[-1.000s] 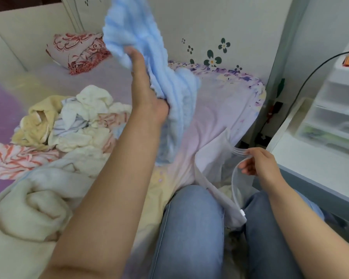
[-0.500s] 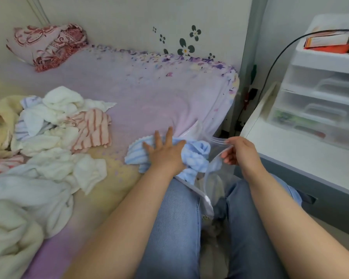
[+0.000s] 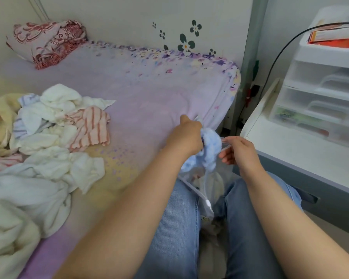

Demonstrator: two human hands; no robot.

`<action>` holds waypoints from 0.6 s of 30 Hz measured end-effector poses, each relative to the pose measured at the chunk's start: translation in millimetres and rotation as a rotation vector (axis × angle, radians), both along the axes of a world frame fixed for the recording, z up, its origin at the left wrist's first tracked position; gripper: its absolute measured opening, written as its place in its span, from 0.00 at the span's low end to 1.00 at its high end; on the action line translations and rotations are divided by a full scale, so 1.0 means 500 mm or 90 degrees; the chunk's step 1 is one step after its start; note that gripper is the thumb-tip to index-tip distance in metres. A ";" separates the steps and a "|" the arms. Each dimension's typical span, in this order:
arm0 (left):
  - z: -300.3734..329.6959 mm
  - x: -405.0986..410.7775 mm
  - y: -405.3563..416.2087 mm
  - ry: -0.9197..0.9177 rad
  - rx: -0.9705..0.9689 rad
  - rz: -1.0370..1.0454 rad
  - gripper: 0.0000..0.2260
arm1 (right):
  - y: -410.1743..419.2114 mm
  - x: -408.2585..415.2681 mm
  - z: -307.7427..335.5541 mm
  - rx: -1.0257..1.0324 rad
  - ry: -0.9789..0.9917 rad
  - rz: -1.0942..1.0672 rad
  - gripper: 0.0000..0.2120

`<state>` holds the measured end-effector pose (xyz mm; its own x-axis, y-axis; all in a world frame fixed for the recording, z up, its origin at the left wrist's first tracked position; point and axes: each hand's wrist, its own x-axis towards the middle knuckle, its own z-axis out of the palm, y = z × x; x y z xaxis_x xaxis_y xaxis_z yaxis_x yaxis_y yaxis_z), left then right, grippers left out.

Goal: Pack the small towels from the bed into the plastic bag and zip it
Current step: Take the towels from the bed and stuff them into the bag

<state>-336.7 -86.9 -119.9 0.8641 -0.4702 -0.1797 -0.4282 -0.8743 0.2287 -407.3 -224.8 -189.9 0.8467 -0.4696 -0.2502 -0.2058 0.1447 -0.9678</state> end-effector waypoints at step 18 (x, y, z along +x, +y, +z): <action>-0.050 0.019 0.381 -0.245 0.002 0.317 0.18 | 0.072 0.031 0.004 -0.490 0.096 0.054 0.12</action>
